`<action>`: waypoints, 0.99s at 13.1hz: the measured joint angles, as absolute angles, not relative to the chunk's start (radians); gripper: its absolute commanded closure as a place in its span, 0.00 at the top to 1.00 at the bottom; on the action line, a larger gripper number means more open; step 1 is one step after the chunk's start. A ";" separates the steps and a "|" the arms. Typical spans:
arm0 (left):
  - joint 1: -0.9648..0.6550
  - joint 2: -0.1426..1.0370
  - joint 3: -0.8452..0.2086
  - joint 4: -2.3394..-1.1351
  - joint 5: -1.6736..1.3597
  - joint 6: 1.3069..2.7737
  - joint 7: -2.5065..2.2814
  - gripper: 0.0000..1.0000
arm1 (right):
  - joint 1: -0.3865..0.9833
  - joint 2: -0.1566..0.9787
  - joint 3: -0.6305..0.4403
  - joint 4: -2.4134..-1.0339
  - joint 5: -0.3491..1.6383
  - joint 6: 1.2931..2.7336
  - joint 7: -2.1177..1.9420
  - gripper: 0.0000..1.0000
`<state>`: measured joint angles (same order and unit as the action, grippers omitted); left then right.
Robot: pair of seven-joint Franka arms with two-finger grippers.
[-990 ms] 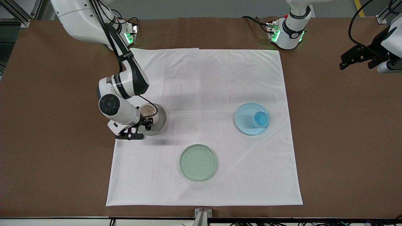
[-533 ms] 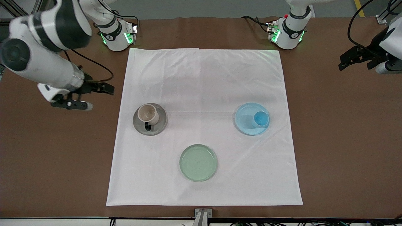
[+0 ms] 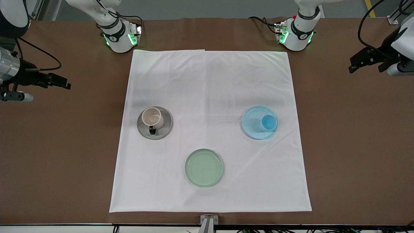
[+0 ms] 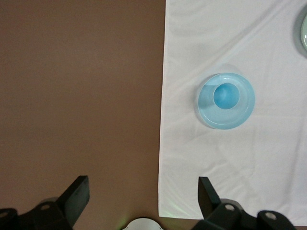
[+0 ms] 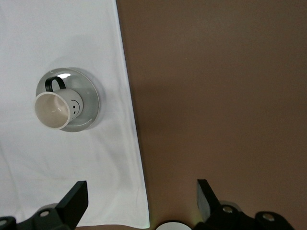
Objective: Place blue cup in blue plate and white mug in gray plate
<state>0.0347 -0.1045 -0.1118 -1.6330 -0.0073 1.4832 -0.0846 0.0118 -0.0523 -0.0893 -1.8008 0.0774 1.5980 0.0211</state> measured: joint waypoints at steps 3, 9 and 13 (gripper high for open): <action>0.034 -0.105 -0.159 -1.631 0.021 1.490 -0.118 1.00 | 0.012 -0.052 -0.082 -1.724 0.057 1.607 0.021 1.00; 0.036 -0.105 -0.168 -1.627 0.012 1.493 -0.149 1.00 | 0.012 0.029 -0.083 -1.524 0.053 1.607 0.022 1.00; 0.053 -0.105 -0.162 -1.626 -0.004 1.493 -0.148 1.00 | 0.012 0.046 -0.083 -1.491 0.053 1.606 0.022 1.00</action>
<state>0.0533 -0.1048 -0.1621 -1.6263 -0.0040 1.4932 -0.1478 0.0118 0.0458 -0.0831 -1.4914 0.0530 1.6061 0.0218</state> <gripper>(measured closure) 0.000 0.000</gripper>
